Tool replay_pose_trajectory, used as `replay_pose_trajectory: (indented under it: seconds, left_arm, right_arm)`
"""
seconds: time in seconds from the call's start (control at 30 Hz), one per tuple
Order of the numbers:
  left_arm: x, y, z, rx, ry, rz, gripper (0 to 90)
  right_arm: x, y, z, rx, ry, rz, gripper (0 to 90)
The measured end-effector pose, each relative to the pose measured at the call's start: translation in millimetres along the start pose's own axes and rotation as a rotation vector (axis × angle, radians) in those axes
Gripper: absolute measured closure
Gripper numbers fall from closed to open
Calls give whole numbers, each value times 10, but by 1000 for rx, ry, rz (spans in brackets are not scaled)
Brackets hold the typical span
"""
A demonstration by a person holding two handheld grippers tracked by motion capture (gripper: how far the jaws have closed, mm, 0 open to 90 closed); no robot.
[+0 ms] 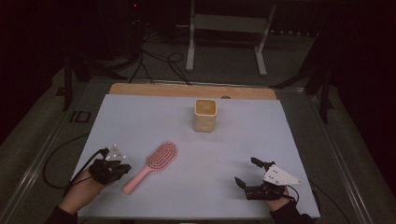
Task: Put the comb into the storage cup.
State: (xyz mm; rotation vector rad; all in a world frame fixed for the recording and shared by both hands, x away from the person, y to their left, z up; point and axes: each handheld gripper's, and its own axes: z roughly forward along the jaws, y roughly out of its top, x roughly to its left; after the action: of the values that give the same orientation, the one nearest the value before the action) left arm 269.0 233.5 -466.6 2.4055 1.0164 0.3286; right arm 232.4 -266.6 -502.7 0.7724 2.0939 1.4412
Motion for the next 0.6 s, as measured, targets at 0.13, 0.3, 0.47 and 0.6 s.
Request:
replay_pose_trajectory:
  seconds: [0.13,0.3,0.47,0.6]
  left_arm:
    - [-68,89,-69,10,-15,-13,789]
    - [-164,205,-95,44,-31,-16,655]
    - [-238,285,-73,59,3,-5,489]
    - [-289,354,-35,72,-1,12,370]
  right_arm:
    - [5,3,0,-2,0,1,89]
    - [9,3,1,1,0,-2,89]
    - [9,1,5,3,2,-4,89]
    - [8,0,5,3,2,-3,89]
